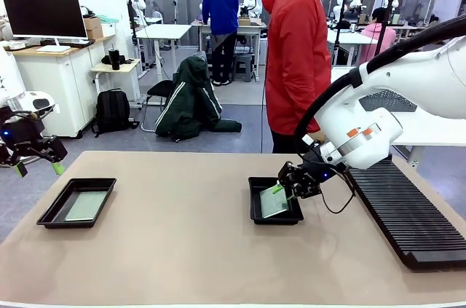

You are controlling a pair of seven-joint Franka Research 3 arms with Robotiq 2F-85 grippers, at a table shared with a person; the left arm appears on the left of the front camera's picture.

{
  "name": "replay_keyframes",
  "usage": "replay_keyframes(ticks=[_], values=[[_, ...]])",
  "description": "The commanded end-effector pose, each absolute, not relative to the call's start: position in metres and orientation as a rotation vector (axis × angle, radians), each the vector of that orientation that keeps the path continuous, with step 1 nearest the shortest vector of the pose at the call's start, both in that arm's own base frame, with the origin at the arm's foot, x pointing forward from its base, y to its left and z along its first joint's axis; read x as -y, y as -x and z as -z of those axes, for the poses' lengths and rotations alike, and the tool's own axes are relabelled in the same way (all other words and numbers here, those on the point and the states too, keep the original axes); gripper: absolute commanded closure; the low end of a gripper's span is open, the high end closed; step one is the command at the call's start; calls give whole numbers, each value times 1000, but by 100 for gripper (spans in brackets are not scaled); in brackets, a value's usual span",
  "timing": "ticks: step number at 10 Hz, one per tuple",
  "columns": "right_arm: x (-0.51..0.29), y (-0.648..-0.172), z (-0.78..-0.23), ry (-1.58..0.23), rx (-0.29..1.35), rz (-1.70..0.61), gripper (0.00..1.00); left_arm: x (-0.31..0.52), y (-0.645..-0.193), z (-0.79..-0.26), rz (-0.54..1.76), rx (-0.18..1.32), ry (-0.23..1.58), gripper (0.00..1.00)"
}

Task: Inspect and transfer BCBs to ESD trays.
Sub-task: Pick up the Blank PCB from the PCB Rack and place it in the right ESD tray.

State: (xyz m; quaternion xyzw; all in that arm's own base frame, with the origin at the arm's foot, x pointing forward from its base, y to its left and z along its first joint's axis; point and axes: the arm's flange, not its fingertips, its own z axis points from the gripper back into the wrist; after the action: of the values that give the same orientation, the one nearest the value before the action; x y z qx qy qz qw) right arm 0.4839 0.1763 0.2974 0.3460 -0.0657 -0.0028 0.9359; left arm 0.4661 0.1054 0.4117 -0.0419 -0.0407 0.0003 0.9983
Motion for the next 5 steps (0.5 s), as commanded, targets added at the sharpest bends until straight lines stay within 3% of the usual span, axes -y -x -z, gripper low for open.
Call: replay_keyframes(ticks=[1,5], values=[[-185,-477,-321,-603,119,18,41,-106,-466,-409,1,91,85,0],[-183,-473,-367,-384,97,6,8,-106,-466,-409,1,91,85,0]])
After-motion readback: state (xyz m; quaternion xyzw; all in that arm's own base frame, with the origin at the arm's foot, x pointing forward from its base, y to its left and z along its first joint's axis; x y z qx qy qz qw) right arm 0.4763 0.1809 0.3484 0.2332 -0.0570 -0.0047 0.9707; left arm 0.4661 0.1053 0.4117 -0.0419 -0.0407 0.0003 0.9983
